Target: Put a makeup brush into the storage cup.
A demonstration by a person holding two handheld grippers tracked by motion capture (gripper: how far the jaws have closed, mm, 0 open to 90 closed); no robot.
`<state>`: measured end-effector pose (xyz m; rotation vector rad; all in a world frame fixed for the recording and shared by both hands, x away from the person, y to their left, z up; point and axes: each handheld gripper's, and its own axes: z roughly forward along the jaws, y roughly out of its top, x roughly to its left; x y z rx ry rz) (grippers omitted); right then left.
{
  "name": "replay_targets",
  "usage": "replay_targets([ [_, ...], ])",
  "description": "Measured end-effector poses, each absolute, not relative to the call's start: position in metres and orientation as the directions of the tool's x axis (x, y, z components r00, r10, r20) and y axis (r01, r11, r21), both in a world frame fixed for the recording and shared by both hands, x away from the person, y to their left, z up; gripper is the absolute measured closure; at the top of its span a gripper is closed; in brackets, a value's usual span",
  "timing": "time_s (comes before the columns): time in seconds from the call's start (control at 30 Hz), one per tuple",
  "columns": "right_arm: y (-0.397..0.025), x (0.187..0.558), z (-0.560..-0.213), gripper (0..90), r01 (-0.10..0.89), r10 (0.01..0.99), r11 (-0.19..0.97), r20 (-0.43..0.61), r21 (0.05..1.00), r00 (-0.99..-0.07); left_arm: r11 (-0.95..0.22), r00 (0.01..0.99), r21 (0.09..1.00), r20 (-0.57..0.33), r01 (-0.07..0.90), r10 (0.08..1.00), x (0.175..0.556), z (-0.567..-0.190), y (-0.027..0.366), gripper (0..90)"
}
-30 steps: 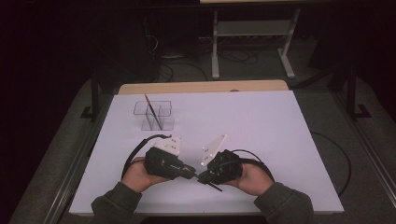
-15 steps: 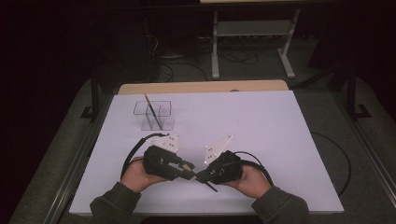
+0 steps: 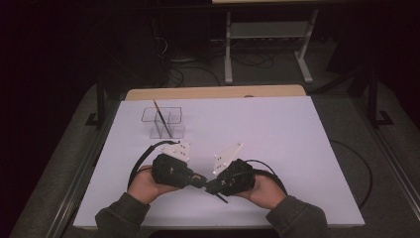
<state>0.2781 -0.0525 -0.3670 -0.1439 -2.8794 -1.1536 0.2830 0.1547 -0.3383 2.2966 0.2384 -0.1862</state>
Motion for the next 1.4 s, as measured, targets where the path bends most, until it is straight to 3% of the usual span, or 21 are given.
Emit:
replay_targets([
  [0.17,-0.051,0.277,-0.36,75.2,0.085,0.067,0.745,0.053,0.661,-0.996,-0.677,0.975,0.704,-0.192,0.214,0.109,0.282,-0.336,0.151,83.8],
  [0.33,-0.048,0.277,-0.358,81.4,0.081,0.056,0.75,0.059,0.657,-0.997,-0.678,0.975,0.703,-0.189,0.215,0.114,0.282,-0.336,0.15,83.8],
  [0.53,-0.047,0.277,-0.36,82.6,0.076,0.055,0.743,0.053,0.665,-0.997,-0.675,0.976,0.705,-0.187,0.215,0.116,0.282,-0.336,0.151,82.7],
  [0.7,-0.05,0.279,-0.36,82.6,0.093,0.063,0.729,0.069,0.678,-0.996,-0.661,0.973,0.714,-0.177,0.231,0.149,0.283,-0.334,0.156,69.7],
  [0.87,-0.057,0.283,-0.361,82.6,0.111,0.079,0.717,0.079,0.688,-0.994,-0.651,0.967,0.716,-0.179,0.253,0.179,0.284,-0.336,0.167,62.7],
  [1.4,-0.082,0.306,-0.357,82.6,0.199,0.169,0.671,0.114,0.714,-0.979,-0.617,0.954,0.732,-0.166,0.289,0.25,0.278,-0.355,0.197,57.4],
])
